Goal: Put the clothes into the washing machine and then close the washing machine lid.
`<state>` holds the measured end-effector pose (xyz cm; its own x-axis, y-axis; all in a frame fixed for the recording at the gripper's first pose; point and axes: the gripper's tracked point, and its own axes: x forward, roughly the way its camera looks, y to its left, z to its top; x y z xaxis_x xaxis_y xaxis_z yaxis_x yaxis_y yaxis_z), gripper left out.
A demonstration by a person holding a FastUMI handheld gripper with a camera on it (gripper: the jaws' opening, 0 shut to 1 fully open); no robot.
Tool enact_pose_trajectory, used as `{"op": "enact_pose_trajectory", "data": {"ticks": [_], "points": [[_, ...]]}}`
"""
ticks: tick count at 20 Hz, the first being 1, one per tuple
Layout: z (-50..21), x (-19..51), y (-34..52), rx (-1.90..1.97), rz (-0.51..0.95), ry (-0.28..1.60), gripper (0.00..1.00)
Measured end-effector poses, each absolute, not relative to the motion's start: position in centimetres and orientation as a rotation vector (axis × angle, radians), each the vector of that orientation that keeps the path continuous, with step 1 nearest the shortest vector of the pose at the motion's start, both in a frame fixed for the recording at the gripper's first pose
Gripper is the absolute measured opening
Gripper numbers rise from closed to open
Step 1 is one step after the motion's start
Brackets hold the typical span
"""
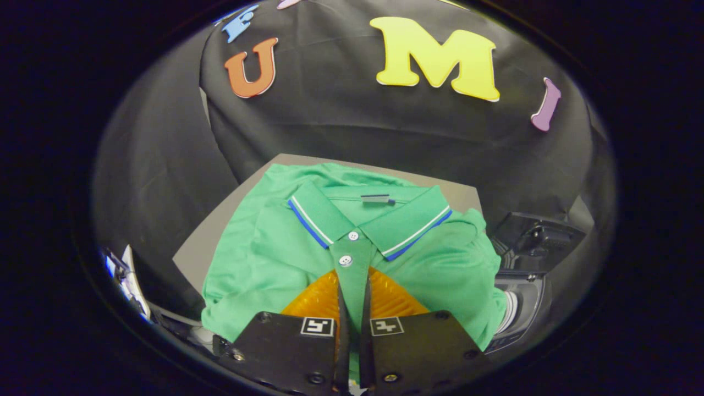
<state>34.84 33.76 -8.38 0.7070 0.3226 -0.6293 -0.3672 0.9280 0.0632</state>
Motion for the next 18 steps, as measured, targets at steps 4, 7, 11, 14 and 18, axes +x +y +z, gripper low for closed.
{"op": "enact_pose_trajectory", "data": {"ticks": [4,7,11,14,18], "points": [[-6.5,31.4,32.0,-0.030,0.418,0.604,0.10],[-3.9,28.6,30.4,0.043,0.440,0.539,0.10],[1.3,25.5,26.8,0.120,0.442,0.423,0.10],[5.2,24.1,22.8,0.177,0.428,0.345,0.10],[10.1,23.1,16.4,0.186,0.367,0.240,0.10]]}}
